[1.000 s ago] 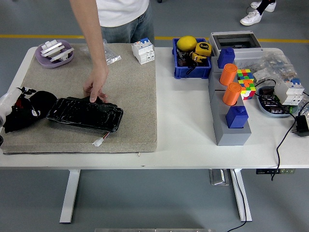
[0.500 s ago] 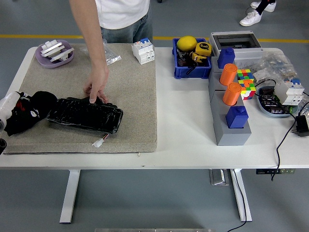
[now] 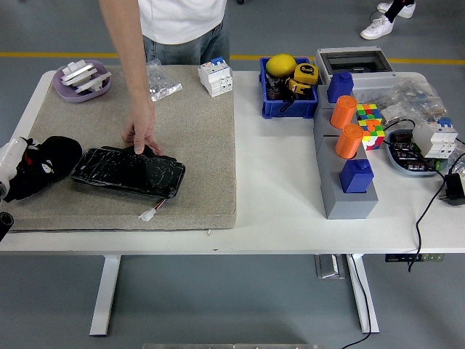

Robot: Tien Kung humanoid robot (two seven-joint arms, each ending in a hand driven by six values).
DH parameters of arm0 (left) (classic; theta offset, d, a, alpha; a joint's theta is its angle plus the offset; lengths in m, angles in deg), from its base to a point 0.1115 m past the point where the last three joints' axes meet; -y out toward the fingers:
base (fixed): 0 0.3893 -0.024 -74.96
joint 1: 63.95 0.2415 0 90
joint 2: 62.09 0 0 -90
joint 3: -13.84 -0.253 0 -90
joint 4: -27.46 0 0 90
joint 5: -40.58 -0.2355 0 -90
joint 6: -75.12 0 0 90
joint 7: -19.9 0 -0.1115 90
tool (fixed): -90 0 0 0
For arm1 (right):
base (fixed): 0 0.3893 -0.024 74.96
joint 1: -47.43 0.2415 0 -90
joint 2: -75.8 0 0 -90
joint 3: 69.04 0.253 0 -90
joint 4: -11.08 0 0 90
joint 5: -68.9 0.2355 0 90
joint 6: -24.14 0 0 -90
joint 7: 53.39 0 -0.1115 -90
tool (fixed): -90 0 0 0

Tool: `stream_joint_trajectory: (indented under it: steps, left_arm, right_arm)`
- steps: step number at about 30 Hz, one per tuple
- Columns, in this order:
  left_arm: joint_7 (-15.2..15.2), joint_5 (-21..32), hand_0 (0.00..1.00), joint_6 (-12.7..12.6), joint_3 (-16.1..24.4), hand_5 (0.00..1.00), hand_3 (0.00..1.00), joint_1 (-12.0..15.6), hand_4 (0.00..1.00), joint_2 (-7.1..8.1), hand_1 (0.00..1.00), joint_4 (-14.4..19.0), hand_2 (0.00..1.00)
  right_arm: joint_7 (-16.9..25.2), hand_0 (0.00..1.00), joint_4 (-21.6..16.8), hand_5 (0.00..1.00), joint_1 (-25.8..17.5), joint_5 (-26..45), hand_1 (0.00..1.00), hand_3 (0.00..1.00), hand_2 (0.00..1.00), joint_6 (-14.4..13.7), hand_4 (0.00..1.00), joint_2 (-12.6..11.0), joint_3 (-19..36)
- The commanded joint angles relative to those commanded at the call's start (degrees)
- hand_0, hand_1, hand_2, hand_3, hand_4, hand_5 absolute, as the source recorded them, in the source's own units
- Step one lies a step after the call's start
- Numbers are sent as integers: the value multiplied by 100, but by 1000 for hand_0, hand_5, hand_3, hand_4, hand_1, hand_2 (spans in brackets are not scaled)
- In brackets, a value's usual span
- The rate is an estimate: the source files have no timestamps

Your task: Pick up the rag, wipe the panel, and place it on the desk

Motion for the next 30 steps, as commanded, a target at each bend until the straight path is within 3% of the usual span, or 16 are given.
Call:
stream_joint_trajectory:
  steps: [6,10,14,20,30]
  left_arm:
    - [-200,-352,229,-325,640,2,539,303,108,-74,200,595,548]
    - [-291,-512,225,-471,755,2,549,522,105,-148,185,1076,569]
    - [-279,-546,225,-575,731,2,549,638,105,-267,185,1274,569]
    - [-277,-526,226,-658,598,2,552,711,96,-465,181,1299,568]
    - [-401,-598,230,-780,305,2,552,813,95,-625,174,1695,578]
  right_arm:
    - [-7,787,8,522,-4,38,489,630,685,22,998,-4,-28]
    - [-16,787,23,522,-11,89,489,631,685,41,998,-11,-80]
    - [-15,787,27,522,-18,98,489,631,685,48,998,-6,-88]
    - [-16,787,27,522,-17,108,489,632,685,50,998,-7,-107]
    - [-19,788,43,522,-28,184,489,632,685,69,998,-13,-171]
